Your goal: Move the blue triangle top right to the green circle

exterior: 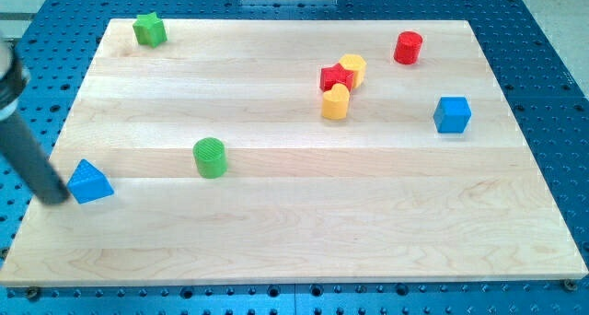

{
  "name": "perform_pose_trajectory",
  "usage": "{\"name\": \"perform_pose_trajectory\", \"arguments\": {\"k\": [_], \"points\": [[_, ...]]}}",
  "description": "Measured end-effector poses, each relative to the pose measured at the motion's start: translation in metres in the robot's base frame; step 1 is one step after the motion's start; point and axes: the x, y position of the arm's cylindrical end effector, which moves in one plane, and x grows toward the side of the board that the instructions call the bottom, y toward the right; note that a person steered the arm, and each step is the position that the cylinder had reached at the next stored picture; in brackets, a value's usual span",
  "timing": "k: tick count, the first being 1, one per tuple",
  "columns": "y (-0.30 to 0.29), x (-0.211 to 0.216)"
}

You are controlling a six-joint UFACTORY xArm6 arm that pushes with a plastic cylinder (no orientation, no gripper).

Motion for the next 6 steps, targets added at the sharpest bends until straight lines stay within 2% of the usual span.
{"name": "perform_pose_trajectory", "arguments": {"k": [1, 2, 4, 6], "points": [[0.027, -0.018], [0.07, -0.057], [0.093, -0.058], [0.108, -0.039]]}}
